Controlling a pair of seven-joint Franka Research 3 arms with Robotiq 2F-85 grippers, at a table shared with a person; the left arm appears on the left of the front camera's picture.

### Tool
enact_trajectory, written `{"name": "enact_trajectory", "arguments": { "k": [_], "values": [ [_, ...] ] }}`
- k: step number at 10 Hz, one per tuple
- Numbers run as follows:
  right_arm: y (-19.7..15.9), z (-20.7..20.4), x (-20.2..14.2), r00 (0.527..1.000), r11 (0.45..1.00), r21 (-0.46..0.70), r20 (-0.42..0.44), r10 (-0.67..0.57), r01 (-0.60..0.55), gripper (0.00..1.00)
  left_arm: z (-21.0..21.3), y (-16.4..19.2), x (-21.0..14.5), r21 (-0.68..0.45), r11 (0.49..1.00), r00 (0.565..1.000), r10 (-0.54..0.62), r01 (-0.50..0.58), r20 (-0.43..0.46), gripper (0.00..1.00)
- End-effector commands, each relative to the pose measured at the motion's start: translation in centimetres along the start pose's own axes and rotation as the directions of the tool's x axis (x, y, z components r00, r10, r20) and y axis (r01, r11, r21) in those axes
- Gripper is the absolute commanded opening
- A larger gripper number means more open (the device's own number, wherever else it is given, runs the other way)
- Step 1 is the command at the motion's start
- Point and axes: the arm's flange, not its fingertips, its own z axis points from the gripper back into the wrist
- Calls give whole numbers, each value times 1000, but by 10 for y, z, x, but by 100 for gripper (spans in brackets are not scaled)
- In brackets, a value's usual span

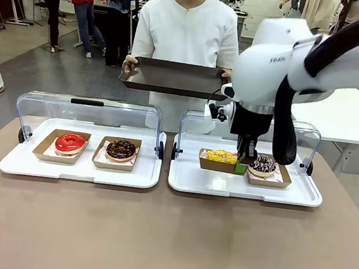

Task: Provide the desired donut to the person.
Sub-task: Pick up and lift the Paper togo box containing the Donut pointed at by the person.

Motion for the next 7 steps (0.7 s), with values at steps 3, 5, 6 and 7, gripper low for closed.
{"name": "enact_trajectory", "arguments": {
  "k": [3, 5, 6, 7],
  "values": [
    [36, 58, -9, 997, 996, 59, -23, 69, -68, 0, 1, 0, 0, -2, 1000, 1000, -3, 3, 11, 100],
    [43, 91, -4, 998, 998, 22, -32, 61, -60, 0, 1, 0, 0, -2, 1000, 1000, -3, 3, 11, 100],
    [41, 103, -1, 998, 998, 24, -32, 58, -57, 0, 1, 0, 0, -2, 1000, 1000, -3, 3, 11, 100],
    [40, 113, 2, 998, 998, 22, -28, 59, -59, 0, 1, 0, 0, -2, 1000, 1000, -3, 3, 11, 100]
  ]
}}
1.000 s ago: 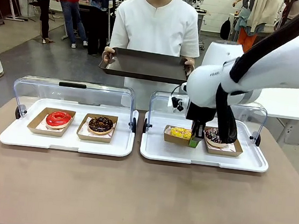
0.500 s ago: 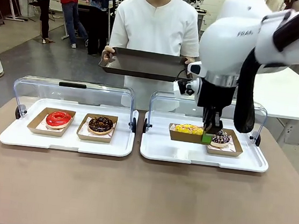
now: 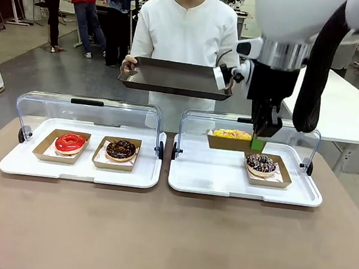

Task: Provide the desired donut to the person.
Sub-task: Pick up and lift the Paper togo box containing the Donut pointed at by the person, then place the picked Paper togo box onto the Handle tray extended by the person.

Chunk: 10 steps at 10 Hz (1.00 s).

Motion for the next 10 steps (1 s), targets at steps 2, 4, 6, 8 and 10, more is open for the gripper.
{"name": "enact_trajectory", "arguments": {
  "k": [2, 4, 6, 8, 10],
  "values": [
    [-11, 11, 7, 1000, 1000, 11, 12, 23, -24, 0, 1, 0, 0, -2, 1000, 1000, -3, 3, 11, 100],
    [-2, 10, 2, 1000, 1000, -6, 5, 3, -3, 0, 1, 0, 0, -2, 1000, 1000, -3, 3, 11, 100],
    [-2, 10, 2, 1000, 1000, -6, 5, 3, -3, 0, 1, 0, 0, -2, 1000, 1000, -3, 3, 11, 100],
    [-2, 10, 2, 1000, 1000, -6, 5, 3, -3, 0, 1, 0, 0, -2, 1000, 1000, -3, 3, 11, 100],
    [-2, 10, 2, 1000, 1000, -6, 5, 3, -3, 0, 1, 0, 0, -2, 1000, 1000, -3, 3, 11, 100]
  ]
}}
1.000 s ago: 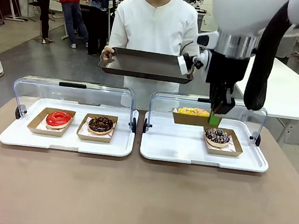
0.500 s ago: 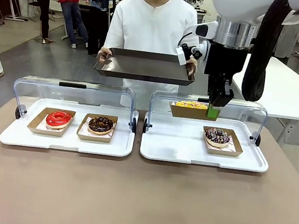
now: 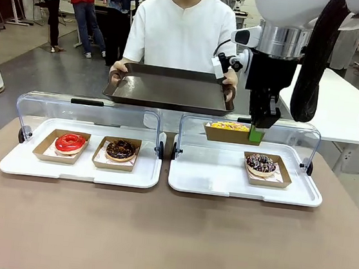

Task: Provide the desired donut to the person.
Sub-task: Place the picked Paper togo box onto the Handle tray extended by the person.

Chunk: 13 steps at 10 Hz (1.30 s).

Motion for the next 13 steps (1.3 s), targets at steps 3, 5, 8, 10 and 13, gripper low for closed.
{"name": "enact_trajectory", "arguments": {
  "k": [3, 5, 8, 10, 13],
  "values": [
    [3, -2, -3, 1000, 1000, -1, -2, -4, 4, 0, 1, 0, 0, -2, 1000, 1000, -3, 3, 11, 100],
    [3, -2, -3, 1000, 1000, -1, -2, -4, 4, 0, 1, 0, 0, -2, 1000, 1000, -3, 3, 11, 100],
    [3, -2, -3, 1000, 1000, -1, -2, -4, 4, 0, 1, 0, 0, -2, 1000, 1000, -3, 3, 11, 100],
    [3, -2, -3, 1000, 1000, -1, -2, -4, 4, 0, 1, 0, 0, -2, 1000, 1000, -3, 3, 11, 100],
    [10, 17, 7, 999, 998, -49, 24, 26, -25, 1, 1, 0, 0, -2, 1000, 1000, -3, 3, 11, 100]
  ]
}}
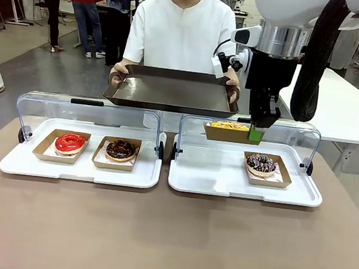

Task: Provide the desired donut to the person.
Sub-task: Place the picked Paper togo box onto the Handle tray extended by the person.

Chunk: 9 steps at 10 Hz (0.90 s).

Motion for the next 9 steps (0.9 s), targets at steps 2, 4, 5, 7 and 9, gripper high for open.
{"name": "enact_trajectory", "arguments": {
  "k": [2, 4, 5, 7, 9],
  "values": [
    [15, 47, 6, 999, 992, -124, 40, 21, -16, 1, 1, 0, 0, -1, 1000, 1000, -3, 3, 11, 100],
    [11, 81, 14, 998, 982, -190, 62, 12, 0, 1, 1, 0, 0, -1, 1000, 1000, -3, 3, 11, 100],
    [7, 93, 18, 998, 976, -217, 57, 17, -4, 1, 1, 0, 0, -1, 1000, 1000, -3, 3, 11, 100],
    [-14, 97, 27, 996, 974, -219, 54, 66, -53, 1, 1, 0, 0, -1, 1000, 1000, -3, 3, 11, 100],
    [-45, 91, 38, 998, 970, -239, 34, 55, -45, 1, 1, 0, 0, -1, 1000, 1000, -3, 3, 11, 100]
  ]
}}
